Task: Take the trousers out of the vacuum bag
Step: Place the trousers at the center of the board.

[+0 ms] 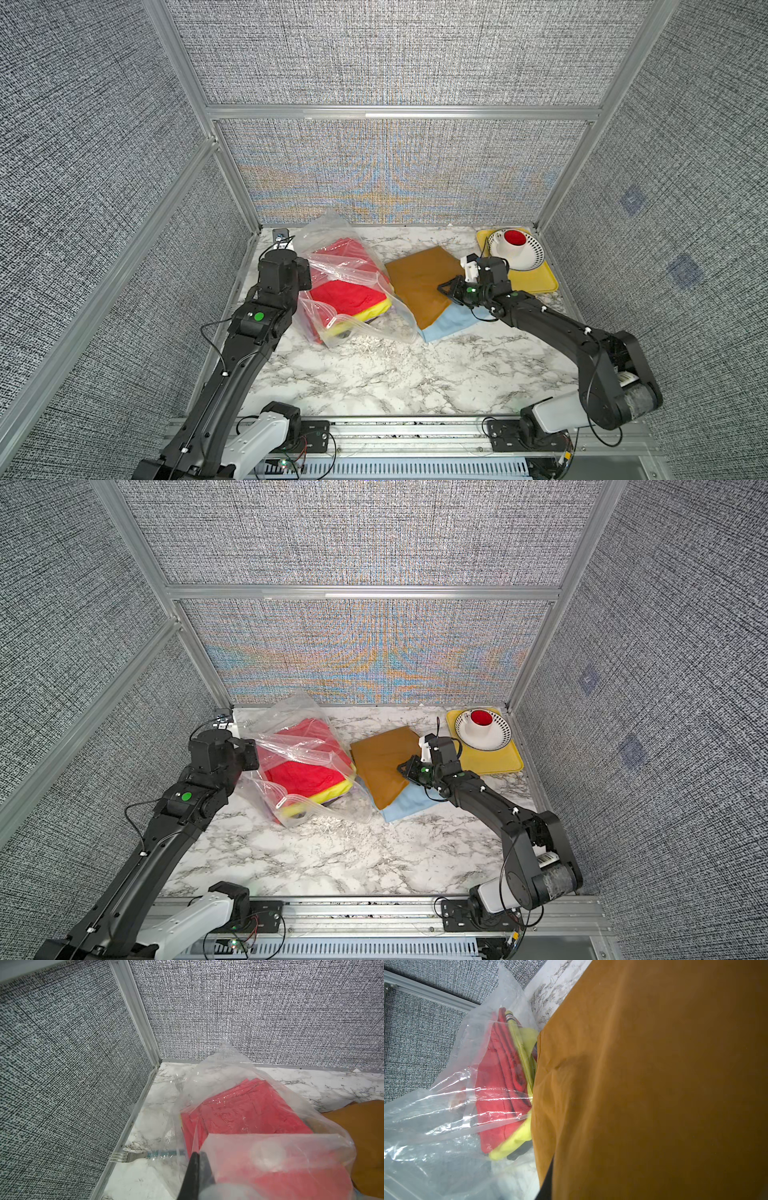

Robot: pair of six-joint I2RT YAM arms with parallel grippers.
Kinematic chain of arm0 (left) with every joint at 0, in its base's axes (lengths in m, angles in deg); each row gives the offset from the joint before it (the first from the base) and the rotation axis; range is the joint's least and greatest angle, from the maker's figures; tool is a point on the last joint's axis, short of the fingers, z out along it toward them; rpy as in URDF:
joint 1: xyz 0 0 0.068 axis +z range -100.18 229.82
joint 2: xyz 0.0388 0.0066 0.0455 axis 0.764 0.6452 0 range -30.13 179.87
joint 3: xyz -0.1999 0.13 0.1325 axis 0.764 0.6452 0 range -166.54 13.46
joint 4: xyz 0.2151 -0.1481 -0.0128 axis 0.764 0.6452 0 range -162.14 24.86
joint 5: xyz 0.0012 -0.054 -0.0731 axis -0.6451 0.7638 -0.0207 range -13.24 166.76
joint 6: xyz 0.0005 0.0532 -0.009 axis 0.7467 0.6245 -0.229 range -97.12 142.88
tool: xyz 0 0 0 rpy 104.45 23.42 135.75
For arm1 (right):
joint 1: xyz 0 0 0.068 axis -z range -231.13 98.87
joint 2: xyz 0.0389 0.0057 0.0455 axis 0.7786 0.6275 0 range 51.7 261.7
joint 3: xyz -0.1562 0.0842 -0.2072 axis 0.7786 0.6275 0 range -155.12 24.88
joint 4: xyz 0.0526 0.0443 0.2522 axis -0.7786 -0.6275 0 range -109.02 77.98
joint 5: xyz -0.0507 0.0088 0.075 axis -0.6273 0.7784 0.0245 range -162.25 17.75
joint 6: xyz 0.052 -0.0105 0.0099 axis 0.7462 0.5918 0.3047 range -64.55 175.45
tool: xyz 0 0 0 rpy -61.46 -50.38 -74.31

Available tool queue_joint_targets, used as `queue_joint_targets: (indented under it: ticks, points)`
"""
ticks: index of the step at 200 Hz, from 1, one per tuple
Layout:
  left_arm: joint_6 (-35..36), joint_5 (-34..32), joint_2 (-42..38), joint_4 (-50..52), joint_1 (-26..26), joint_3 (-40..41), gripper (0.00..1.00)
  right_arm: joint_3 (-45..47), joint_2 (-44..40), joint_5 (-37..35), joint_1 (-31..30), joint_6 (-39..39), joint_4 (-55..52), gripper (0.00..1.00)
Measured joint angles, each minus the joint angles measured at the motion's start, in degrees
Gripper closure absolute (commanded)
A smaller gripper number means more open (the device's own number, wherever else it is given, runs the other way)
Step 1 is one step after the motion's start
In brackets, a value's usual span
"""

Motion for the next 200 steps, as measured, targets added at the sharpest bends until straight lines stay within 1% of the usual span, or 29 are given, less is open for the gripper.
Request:
queue_joint_targets:
  ticks: [11,19,24,44,65,74,89,102,125,143,159,200]
  points:
    - [0.0,0.0,0.1,0.0,0.0,0.0,1.00,1.4,-1.0,-0.3,-0.3,0.5,0.0,0.76]
    - [0.0,0.1,0.2,-0.1,0.0,0.0,1.00,2.7,-2.0,-0.4,-0.6,0.6,0.2,0.68]
    - [0.0,0.1,0.3,-0.1,0.0,0.0,1.00,3.5,-2.5,-0.4,-0.8,0.8,0.1,0.64]
    - [0.0,0.2,0.5,-0.2,0.0,0.0,1.00,6.5,-5.0,-1.0,-1.2,0.7,0.0,0.54]
    - [0.0,0.5,0.5,-0.2,0.0,0.0,1.00,8.9,-7.2,-2.3,-1.2,0.5,-0.1,0.46]
    - [0.0,0.5,0.5,-0.2,0.0,0.0,1.00,9.8,-7.9,-2.9,-1.2,0.4,-0.1,0.45]
    - [0.0,0.6,0.4,-0.2,0.0,0.0,1.00,11.3,-8.9,-4.1,-1.0,0.2,-0.1,0.39]
    - [0.0,0.7,0.4,-0.2,0.0,0.0,1.00,12.7,-9.4,-4.8,-0.4,0.2,-0.1,0.37]
    - [0.0,1.0,0.2,-0.2,0.0,0.0,1.00,15.3,-10.2,-5.7,1.5,0.3,-0.1,0.32]
    - [0.0,1.2,0.2,-0.2,0.0,0.0,1.00,17.3,-11.1,-5.8,3.0,0.7,0.1,0.30]
    - [0.0,1.4,0.1,-0.2,0.0,0.0,1.00,18.7,-12.3,-5.7,4.4,0.9,0.3,0.24]
    - [0.0,1.5,0.1,-0.2,0.0,0.0,1.00,19.9,-14.9,-5.7,8.0,0.8,0.7,0.19]
